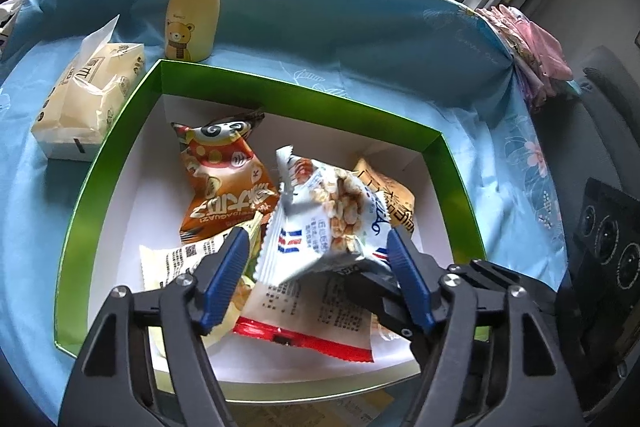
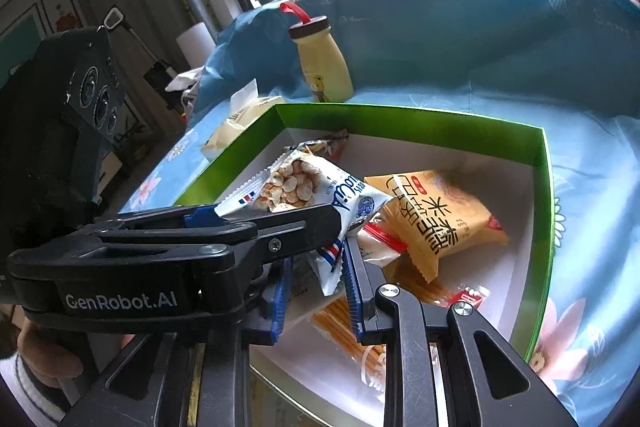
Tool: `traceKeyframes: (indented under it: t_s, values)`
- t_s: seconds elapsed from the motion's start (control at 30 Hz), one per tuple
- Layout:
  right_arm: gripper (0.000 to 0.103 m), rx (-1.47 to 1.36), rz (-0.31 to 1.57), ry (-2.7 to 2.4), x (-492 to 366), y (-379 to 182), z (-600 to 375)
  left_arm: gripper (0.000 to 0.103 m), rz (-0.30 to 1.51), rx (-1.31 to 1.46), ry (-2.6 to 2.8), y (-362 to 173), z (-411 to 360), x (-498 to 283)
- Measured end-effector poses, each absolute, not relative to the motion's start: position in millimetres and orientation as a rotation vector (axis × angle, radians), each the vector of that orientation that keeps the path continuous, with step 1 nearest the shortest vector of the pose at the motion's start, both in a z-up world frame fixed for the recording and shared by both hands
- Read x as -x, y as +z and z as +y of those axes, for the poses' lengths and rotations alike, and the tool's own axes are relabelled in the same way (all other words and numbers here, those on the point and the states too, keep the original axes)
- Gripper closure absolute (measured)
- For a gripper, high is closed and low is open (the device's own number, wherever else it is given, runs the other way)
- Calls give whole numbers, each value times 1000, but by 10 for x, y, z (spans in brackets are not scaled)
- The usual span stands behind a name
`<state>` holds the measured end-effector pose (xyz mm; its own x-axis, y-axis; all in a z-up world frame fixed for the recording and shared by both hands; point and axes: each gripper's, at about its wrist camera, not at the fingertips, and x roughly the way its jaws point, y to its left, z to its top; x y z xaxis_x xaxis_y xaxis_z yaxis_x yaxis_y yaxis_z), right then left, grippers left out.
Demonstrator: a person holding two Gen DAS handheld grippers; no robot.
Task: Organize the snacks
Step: 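Open the left tool to drop the Dusk bag into the box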
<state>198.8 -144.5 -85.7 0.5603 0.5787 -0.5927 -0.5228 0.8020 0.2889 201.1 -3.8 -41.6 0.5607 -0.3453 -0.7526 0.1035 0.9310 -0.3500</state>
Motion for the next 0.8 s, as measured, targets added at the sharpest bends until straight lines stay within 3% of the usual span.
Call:
traceKeyframes:
  t_s: [0.13, 0.2, 0.8]
  values:
    - [62, -83, 733, 634, -1959, -851, -1462, 23, 946, 251, -239, -411, -32, -1991]
    - [60, -86, 732, 631, -1937, -851, -1478, 19, 944, 237, -227, -408, -34, -1976]
    - [55, -98, 714, 593, -1683, -776, -1635, 16, 918, 218, -188, -293, 39, -1755]
